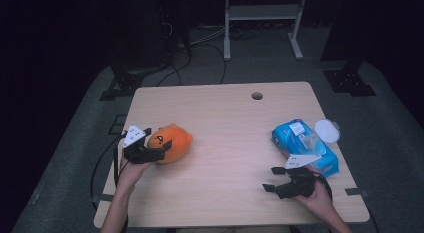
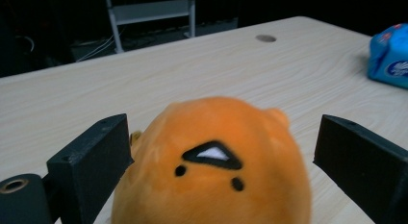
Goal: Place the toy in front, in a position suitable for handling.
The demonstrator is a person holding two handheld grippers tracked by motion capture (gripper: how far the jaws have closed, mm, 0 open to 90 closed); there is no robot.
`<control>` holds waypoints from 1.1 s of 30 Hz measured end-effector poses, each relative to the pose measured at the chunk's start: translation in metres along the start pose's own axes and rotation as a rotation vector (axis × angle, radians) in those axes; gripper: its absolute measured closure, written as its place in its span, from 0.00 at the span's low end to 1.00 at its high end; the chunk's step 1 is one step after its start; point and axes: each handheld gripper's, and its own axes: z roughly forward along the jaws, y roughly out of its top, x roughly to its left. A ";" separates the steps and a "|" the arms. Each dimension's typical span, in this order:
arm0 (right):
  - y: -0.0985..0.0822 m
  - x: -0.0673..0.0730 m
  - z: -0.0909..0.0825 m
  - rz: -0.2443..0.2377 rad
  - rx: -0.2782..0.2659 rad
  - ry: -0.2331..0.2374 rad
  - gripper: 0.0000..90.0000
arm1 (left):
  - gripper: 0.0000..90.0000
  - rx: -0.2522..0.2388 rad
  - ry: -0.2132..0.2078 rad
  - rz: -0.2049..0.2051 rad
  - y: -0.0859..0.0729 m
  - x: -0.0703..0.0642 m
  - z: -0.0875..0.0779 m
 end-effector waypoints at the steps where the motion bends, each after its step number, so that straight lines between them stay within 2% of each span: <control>1: 0.000 0.000 0.000 -0.001 0.001 0.000 0.26 | 0.06 0.006 0.006 0.002 -0.002 0.001 0.002; 8: 0.000 0.000 0.001 -0.006 0.005 0.001 0.26 | 0.06 0.039 0.003 0.000 -0.010 0.002 0.010; 18: 0.000 0.002 0.001 -0.013 0.012 0.002 0.26 | 0.06 0.045 -0.001 -0.047 -0.020 0.004 0.016; 23: 0.000 0.003 0.002 -0.015 0.012 0.002 0.26 | 0.06 0.053 -0.006 -0.039 -0.023 0.002 0.018; 33: 0.001 0.004 0.003 -0.019 0.017 0.001 0.26 | 0.04 0.040 -0.013 -0.039 -0.027 0.001 0.019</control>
